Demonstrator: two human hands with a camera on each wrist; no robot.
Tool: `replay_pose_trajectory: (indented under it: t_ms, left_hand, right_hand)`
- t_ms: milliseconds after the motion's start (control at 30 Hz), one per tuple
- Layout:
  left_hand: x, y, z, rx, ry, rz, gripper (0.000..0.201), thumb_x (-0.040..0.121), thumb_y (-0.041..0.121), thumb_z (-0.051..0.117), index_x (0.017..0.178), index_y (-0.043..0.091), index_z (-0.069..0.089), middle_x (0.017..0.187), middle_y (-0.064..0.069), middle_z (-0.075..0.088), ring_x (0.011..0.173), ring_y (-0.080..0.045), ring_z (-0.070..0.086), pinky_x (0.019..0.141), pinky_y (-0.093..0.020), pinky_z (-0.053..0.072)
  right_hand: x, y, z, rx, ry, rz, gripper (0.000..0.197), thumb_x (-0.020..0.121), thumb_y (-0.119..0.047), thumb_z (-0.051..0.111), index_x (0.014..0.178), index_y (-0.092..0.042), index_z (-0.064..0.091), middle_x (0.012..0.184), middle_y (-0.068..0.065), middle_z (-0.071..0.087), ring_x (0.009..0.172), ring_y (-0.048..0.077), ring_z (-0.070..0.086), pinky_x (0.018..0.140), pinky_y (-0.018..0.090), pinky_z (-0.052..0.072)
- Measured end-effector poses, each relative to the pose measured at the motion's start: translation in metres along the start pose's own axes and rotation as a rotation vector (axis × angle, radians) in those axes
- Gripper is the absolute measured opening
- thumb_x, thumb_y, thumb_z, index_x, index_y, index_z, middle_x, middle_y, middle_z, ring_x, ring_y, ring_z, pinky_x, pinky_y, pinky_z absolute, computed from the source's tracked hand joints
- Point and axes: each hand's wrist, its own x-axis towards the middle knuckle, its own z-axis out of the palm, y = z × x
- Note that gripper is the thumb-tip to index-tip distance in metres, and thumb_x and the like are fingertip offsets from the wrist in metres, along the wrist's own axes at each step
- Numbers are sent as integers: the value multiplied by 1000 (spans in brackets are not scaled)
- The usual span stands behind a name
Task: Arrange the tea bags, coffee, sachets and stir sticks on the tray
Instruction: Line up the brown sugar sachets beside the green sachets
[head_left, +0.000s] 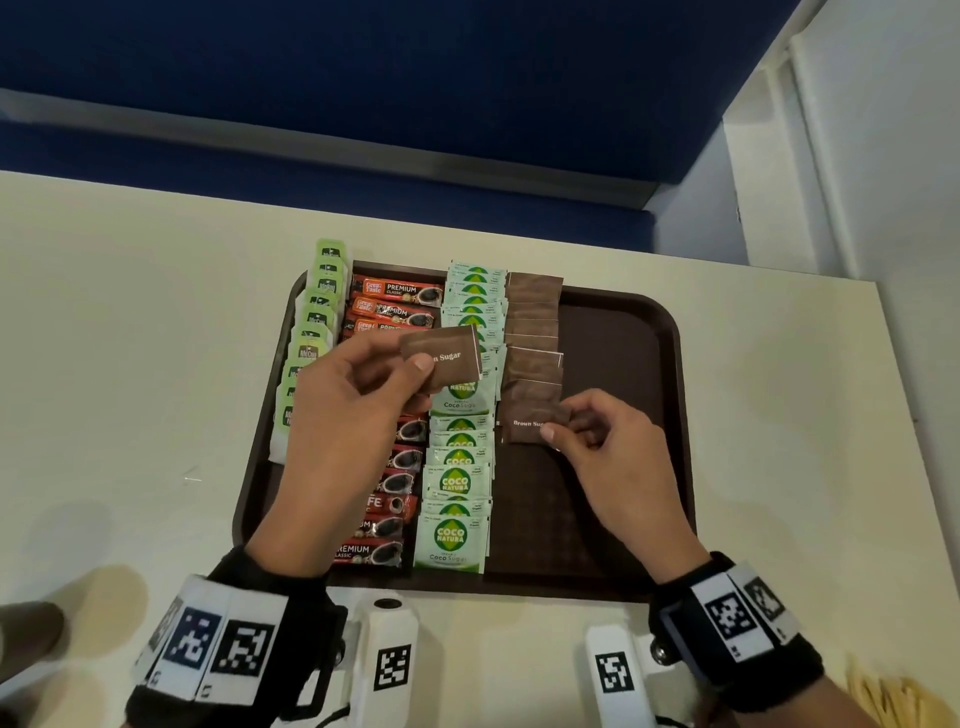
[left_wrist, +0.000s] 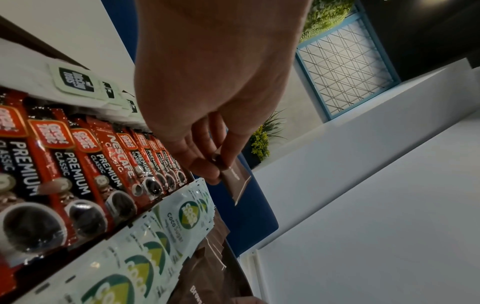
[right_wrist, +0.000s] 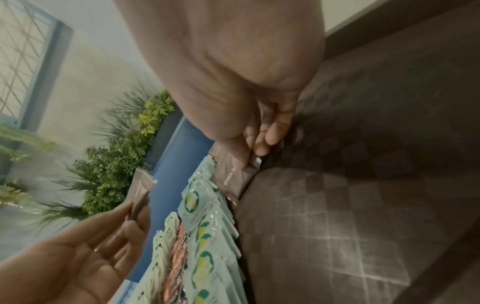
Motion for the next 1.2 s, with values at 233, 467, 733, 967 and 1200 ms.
replay_pose_trajectory:
  t_ms: [233, 467, 733, 967, 1200]
  left_hand:
    - [1, -6, 3, -5, -24, -22, 18, 95, 10, 79, 112, 14, 74, 87, 0, 84, 81, -10, 79, 76, -25, 60]
    - [-2, -9, 6, 26, -51, -37, 15, 94, 11, 81, 108, 12, 75, 88, -4, 84, 75, -11, 77, 73, -22, 62]
    - [-13, -10, 20, 101, -143, -14, 19, 89, 10, 85, 107, 14, 80, 87, -4, 83, 73, -7, 75, 64, -17, 58]
    - [-18, -15, 19, 209, -106, 42, 21, 89, 24, 87, 108, 27, 80, 98, 12, 82, 95, -7, 77, 85, -18, 57]
    - [-19, -14, 6, 193, -90, 33, 18, 90, 22, 86, 107, 25, 80, 99, 7, 81, 98, -10, 76, 94, -31, 61]
  right_hand:
    - [-1, 4, 8, 30, 58, -25, 26, 87, -19, 89, 98, -21, 65, 79, -5, 68, 69, 8, 62, 63, 14, 50]
    - [1, 6, 6, 1, 62, -6, 33, 87, -30, 88, 106, -22, 63, 85, -6, 68, 74, 9, 62, 65, 14, 50]
    - [-13, -38, -24, 399, -158, -31, 17, 96, -28, 77, 112, -24, 77, 96, 0, 77, 77, 7, 65, 69, 18, 54]
    - [-15, -16, -23, 192, -146, -17, 11, 97, -21, 78, 105, -27, 75, 86, -10, 75, 80, 5, 69, 72, 9, 50]
    - [-21, 2, -1, 65, -65, -63, 10, 96, -17, 79, 100, -25, 73, 87, -6, 70, 81, 12, 62, 69, 13, 49]
